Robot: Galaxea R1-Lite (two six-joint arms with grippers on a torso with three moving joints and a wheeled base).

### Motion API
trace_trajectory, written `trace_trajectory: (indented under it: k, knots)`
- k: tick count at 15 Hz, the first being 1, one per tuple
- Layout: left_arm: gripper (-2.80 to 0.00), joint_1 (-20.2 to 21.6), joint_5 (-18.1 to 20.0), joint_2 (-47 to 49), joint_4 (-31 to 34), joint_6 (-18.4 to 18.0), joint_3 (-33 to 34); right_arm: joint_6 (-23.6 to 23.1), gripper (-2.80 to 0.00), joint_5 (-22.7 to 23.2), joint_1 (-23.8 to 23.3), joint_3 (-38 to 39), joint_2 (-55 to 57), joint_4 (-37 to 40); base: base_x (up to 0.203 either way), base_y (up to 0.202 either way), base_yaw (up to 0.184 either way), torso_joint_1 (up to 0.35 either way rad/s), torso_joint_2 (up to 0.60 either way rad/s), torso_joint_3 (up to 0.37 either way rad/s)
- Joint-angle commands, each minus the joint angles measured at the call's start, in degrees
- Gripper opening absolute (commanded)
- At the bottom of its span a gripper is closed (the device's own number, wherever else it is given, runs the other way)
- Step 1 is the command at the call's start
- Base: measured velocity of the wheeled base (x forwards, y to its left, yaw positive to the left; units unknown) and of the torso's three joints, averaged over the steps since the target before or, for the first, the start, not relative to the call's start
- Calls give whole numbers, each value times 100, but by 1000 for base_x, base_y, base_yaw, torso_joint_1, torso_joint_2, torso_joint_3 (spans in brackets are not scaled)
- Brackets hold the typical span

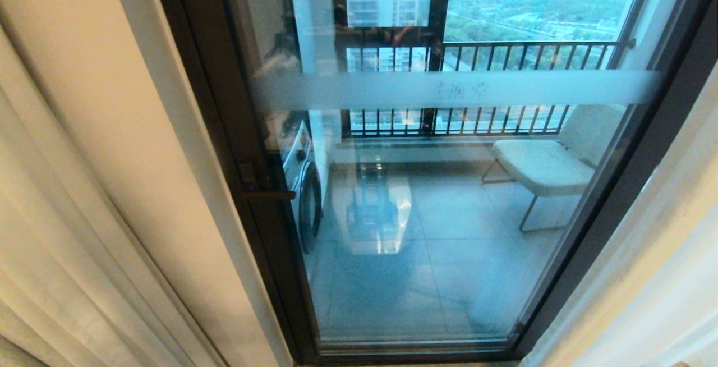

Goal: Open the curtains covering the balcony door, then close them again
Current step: Close the inner curtains on both sides

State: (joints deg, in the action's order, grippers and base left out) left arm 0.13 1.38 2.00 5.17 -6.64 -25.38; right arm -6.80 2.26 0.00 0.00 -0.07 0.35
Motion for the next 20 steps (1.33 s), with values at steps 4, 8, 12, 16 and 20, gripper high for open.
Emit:
trace_trajectory:
  k: [4,8,12,16,20]
  knots:
    - [-280,-397,-145,2085,-244,-72,-698,-5,-280,3,0,0,7,0,0,0,0,0,0,0]
    - [-280,-920,-1033,3705,-493,-108,-1760,-5,-280,3,0,0,7,0,0,0,0,0,0,0]
    - [-280,-826,-2533,5200,-748,244,-2911,-5,-280,3,0,0,7,0,0,0,0,0,0,0]
    - [-280,222,-3225,6379,-989,334,-4307,-5,-280,3,0,0,7,0,0,0,0,0,0,0]
    - [0,551,-3291,6973,-1300,169,-4841,-5,-280,3,0,0,7,0,0,0,0,0,0,0]
